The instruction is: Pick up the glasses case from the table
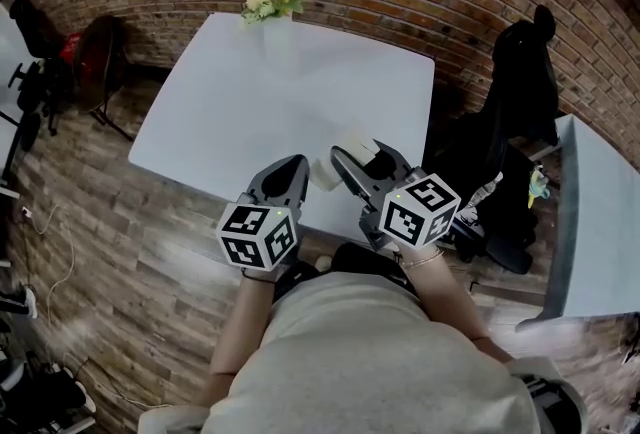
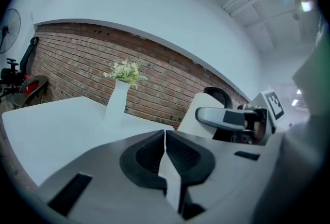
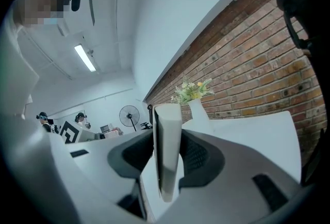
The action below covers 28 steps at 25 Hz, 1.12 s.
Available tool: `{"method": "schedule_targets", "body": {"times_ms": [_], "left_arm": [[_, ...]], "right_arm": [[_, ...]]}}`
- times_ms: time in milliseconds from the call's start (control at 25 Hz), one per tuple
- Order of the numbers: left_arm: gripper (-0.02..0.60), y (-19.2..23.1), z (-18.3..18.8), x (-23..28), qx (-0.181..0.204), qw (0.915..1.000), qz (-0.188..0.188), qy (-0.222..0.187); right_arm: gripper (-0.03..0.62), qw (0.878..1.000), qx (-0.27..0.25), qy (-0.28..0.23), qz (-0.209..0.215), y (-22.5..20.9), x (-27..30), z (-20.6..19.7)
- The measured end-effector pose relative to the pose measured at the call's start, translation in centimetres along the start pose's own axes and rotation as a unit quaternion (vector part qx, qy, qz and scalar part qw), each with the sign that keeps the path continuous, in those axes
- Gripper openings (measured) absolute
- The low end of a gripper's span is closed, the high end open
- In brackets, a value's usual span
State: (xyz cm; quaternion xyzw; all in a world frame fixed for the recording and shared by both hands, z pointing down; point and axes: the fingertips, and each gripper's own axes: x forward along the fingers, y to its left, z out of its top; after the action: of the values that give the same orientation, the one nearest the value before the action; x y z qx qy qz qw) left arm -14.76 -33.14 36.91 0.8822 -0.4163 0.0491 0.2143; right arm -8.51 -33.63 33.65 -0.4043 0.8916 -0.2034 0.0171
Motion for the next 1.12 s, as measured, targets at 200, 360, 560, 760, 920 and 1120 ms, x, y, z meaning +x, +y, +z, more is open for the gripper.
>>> {"method": "schedule_targets", "body": {"times_ms": [200,360,560,760,920,1120], "left_arm": [[0.011,-0.1,0.1,0.2,0.003,1.0,-0.003,0.003],[0.011,0.2,0.2,0.1,0.002,1.0,-0.001,0.005],[0.011,0.9,0.2,0.0,-0.014,0.9999,0.001,0.007],[0.011,0.8,-0.2,-0.2,-0.014,0.9998,0.001,0.012],[0.011,0.5,-0.4,-0.3,-0.016,0.9998,-0.003,0.014],[0.011,0.0,-0.4,-0.4,-0.016,0.9998,-0.008,0.013]], "right_arm": [[0.149,1.0,0.002,-0.008,-0.003,-0.4,0.0,0.5],[0.149,1.0,0.004,-0.011,-0.005,-0.4,0.0,0.6],[0.149,1.0,0.006,-0.006,-0.012,-0.7,0.0,0.1],[0.149,1.0,0.022,-0.002,-0.01,-0.5,-0.2,-0.4],[0.149,1.0,0.023,-0.001,-0.012,-0.5,-0.5,-0.6],[0.149,1.0,0.025,-0.004,-0.015,-0.5,-1.0,-0.7]]}}
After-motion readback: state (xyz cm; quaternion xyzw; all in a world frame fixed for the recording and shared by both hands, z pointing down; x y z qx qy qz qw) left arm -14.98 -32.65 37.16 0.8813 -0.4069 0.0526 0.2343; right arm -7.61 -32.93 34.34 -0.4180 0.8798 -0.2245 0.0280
